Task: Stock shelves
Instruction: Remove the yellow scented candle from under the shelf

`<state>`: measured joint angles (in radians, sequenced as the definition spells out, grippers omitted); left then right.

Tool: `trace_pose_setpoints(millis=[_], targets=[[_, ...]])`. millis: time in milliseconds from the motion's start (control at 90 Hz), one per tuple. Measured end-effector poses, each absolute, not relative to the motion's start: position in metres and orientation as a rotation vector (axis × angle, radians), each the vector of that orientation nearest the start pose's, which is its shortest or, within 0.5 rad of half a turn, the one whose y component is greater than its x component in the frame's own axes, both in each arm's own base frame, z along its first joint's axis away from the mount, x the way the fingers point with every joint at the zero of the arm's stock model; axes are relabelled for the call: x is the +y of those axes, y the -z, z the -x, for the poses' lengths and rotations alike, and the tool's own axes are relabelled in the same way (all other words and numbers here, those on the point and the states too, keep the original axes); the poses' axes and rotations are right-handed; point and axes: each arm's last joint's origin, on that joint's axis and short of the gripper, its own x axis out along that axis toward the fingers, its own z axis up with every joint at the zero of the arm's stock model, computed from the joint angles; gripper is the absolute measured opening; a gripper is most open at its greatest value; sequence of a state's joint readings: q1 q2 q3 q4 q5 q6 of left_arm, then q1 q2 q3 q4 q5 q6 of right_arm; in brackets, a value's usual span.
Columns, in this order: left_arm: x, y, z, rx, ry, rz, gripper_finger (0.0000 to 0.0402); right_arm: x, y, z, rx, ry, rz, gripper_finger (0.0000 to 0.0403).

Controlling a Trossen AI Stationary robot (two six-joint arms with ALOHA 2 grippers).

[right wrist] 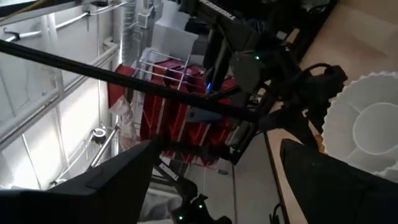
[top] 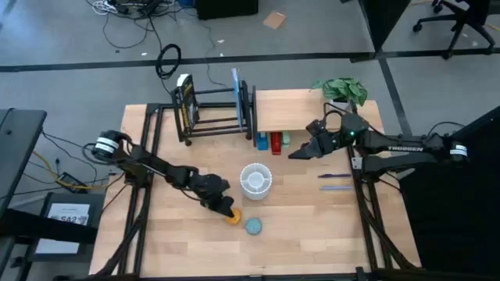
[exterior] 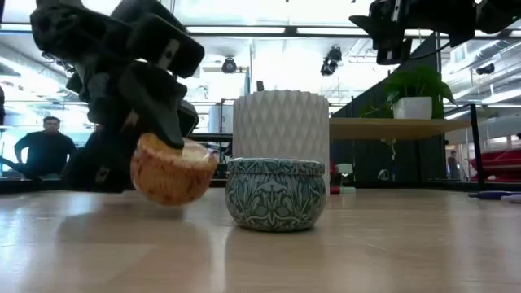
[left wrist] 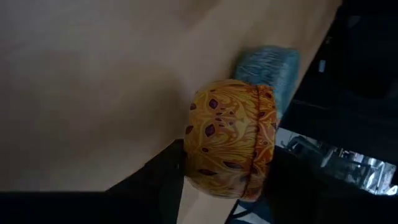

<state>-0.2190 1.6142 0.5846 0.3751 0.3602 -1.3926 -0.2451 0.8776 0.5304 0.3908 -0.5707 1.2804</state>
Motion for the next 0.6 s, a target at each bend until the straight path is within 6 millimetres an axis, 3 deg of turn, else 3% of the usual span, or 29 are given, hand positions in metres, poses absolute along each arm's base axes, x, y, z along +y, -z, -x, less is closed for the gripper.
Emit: trace_pose_setpoints(millis=[289,600], targets=[[-0.0718,-0.1309,-0.2755,0.948,-0.002,1.376,0.0193,-0.0324,-0.2836,-0.1923,0.163,-0.29,-1.253,0.0318],[-0.0722,-0.1323,-0.2749,0.974,0.03,1.391,0.0197,-0.0328,-0.2836,-0.1924,0.153,-0.279,-1.245,0.0318]])
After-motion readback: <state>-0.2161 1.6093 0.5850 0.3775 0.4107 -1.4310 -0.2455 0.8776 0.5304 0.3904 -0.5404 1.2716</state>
